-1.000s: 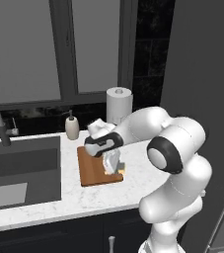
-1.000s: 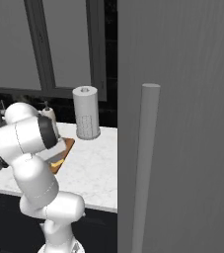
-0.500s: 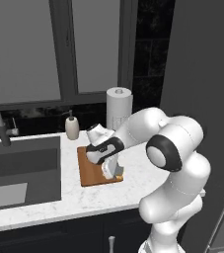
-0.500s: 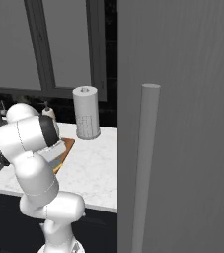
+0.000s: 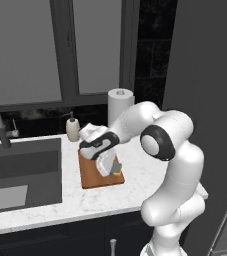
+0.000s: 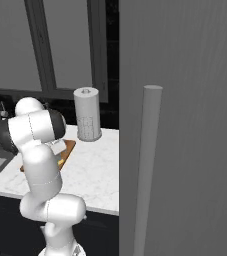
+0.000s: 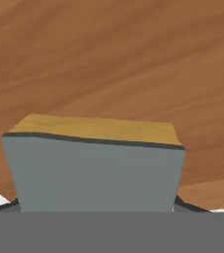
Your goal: Pick up the sponge from the counter and clean the cutting board by briefly scrubbing or pressing down on the cutting board. Once finished, release the sponge.
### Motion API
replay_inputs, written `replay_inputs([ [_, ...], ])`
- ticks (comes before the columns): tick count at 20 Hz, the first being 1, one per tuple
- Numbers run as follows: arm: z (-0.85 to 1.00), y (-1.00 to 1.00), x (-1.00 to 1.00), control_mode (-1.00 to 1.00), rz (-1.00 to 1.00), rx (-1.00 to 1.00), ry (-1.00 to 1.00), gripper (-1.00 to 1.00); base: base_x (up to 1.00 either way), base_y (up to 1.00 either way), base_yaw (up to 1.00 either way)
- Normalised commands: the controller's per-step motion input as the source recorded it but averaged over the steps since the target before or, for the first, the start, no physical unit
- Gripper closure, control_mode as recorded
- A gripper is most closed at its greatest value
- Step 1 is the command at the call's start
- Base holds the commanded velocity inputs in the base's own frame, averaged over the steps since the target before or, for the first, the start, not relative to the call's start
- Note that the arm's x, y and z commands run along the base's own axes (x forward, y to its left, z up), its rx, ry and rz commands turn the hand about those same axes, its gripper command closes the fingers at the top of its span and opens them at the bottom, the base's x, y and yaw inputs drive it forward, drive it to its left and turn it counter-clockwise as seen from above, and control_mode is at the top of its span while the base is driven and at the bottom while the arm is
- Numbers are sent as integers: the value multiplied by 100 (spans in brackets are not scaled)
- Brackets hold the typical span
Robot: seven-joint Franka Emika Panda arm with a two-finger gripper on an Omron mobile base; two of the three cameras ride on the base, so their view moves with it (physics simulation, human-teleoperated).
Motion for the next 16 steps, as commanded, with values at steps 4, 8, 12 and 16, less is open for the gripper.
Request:
replay_inputs([
  [4,-53,-2,26,-100,0,6,-37,100,0,0,0],
  [8,-52,-79,-31,-100,2,39,-47,100,0,0,0],
  [12,-65,-74,-12,-100,2,50,-33,100,0,0,0],
  [16,-76,-46,5,-100,3,44,-27,100,0,0,0],
])
